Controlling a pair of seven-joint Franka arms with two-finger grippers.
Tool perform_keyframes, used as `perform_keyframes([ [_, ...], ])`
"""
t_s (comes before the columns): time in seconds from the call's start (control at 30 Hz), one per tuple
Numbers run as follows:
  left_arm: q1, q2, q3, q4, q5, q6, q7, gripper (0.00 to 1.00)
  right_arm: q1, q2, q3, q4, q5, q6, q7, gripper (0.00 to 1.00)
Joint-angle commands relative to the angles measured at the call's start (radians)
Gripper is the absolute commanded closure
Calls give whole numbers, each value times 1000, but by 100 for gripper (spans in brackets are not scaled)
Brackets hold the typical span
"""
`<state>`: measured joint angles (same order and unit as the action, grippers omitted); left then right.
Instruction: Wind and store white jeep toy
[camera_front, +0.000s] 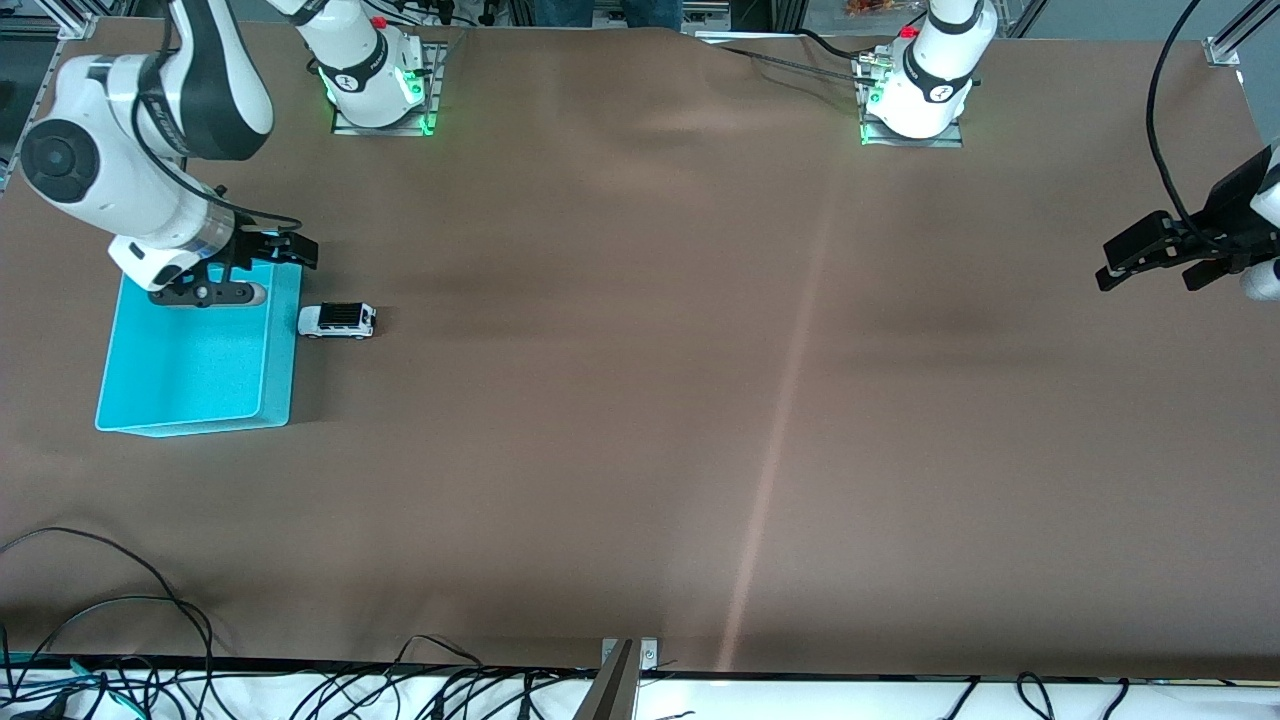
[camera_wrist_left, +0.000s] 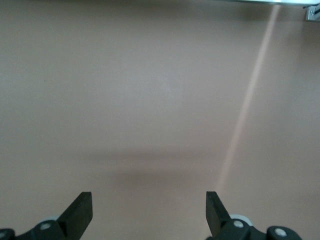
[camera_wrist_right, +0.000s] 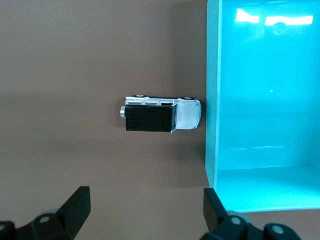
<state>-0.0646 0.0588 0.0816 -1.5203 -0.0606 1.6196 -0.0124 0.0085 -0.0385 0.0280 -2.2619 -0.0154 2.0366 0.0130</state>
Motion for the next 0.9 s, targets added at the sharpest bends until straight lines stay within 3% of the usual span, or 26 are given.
perform_keyframes([
  [0.0,0,7,-3,25,7,-35,43,0,-31,-29,3,-117,11,106,57,0],
  [0.3,-3,22,-3,25,53,-41,43,0,-31,-14,4,-220,11,313,415,0],
  [0.87,-12,24,-3,25,56,-41,42,0,-27,129,12,-231,9,550,996,0],
])
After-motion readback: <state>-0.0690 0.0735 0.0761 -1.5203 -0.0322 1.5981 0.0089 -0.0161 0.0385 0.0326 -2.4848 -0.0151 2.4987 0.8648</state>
